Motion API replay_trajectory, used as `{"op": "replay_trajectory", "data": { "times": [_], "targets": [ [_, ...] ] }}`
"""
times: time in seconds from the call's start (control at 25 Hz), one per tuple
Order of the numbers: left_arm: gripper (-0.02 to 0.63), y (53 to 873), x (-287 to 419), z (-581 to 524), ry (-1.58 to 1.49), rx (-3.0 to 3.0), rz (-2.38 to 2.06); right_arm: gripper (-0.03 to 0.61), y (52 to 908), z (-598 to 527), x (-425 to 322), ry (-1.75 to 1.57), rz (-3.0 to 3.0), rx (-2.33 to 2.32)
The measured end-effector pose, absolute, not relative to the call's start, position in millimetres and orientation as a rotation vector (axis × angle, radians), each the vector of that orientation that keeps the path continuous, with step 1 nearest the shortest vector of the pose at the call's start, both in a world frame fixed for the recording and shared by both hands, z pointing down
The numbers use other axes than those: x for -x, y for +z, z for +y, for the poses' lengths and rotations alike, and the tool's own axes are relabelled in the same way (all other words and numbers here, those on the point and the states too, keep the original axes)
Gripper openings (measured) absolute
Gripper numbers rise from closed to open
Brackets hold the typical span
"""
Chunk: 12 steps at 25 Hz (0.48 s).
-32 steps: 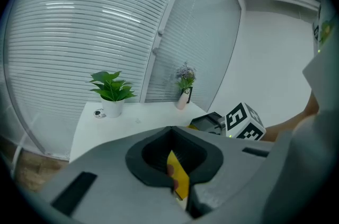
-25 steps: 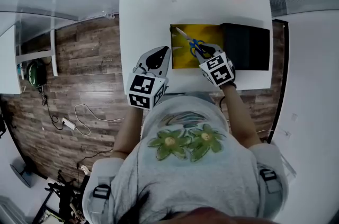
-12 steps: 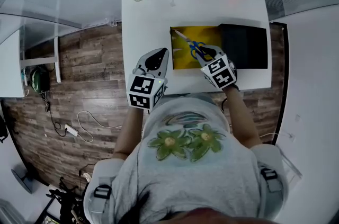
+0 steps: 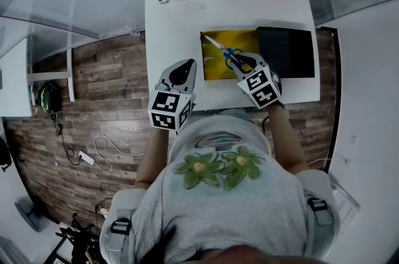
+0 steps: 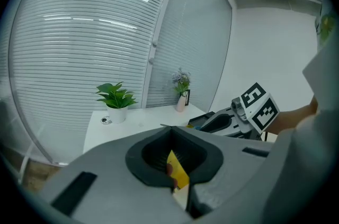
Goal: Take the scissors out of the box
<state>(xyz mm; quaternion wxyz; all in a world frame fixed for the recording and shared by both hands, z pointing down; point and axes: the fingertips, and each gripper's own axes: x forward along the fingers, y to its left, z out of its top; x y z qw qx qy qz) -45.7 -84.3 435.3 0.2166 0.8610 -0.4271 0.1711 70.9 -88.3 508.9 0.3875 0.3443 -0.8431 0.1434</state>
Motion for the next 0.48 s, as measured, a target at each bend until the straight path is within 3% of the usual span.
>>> {"op": "replay_trajectory", "data": {
  "times": [0.48],
  "targets": [
    [-0.003, 425, 46, -67, 0.461, -2.416, -1.183, 0.081, 477, -68, -66, 0.272, -2.185, -0.915]
  ]
}}
